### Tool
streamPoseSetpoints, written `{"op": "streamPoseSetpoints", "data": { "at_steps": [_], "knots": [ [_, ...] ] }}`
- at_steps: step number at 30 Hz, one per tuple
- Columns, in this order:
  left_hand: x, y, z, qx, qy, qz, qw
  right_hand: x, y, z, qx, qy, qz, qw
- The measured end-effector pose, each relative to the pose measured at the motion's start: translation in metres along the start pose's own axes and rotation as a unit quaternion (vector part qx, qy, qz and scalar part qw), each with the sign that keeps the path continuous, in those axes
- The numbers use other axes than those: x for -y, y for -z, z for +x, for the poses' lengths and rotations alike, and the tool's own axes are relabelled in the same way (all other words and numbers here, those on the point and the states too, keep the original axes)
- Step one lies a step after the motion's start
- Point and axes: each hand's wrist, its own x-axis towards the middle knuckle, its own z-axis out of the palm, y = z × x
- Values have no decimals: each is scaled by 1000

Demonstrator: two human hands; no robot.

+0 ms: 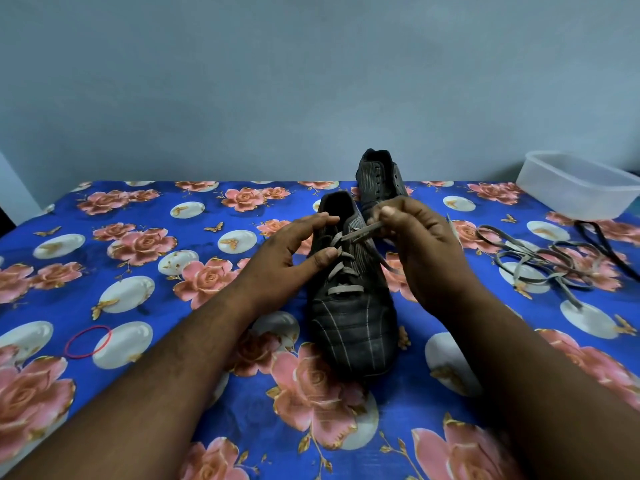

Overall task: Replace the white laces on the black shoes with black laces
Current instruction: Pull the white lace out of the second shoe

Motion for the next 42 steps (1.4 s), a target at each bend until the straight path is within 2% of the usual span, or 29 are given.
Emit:
{"op": "streamPoseSetpoints", "data": {
  "at_steps": [2,5,7,10,14,16,19,23,25,28,32,35,38,42],
  "knots": [
    [0,0,0,1,0,1,1000,2,1,-1,-9,-14,-13,1000],
    [1,-1,1,-3,-8,10,1000,-6,1,-2,15,-17,-181,983],
    [1,-1,1,-1,-4,14,1000,-8,0,-2,18,-9,-225,974],
    [2,-1,1,-4,-4,10,1000,-2,2,-1,-13,10,-165,986],
    [4,0,0,-3,-9,4,1000,5,5,0,-107,34,-27,993],
    [3,0,0,-1,-7,12,1000,-2,10,3,-155,49,-110,981],
    [2,0,0,-6,-8,18,1000,-13,14,4,-157,100,-371,910],
    [2,0,0,-6,-13,18,1000,-20,3,0,-53,109,-446,887],
    [0,-1,0,-5,-15,18,1000,-22,1,0,-34,132,-475,869],
    [-2,-1,0,-2,-7,15,1000,-19,3,2,-49,172,-438,881],
    [-2,-1,0,-11,-7,8,1000,-3,8,1,-185,182,-290,921],
    [-1,-1,0,-12,-7,16,1000,-3,15,2,-259,165,-276,911],
    [0,-1,-1,-12,-3,15,1000,-12,17,3,-240,109,-385,885],
    [-1,-1,-1,-8,-2,13,1000,-12,6,-1,-122,99,-447,881]
  ]
}}
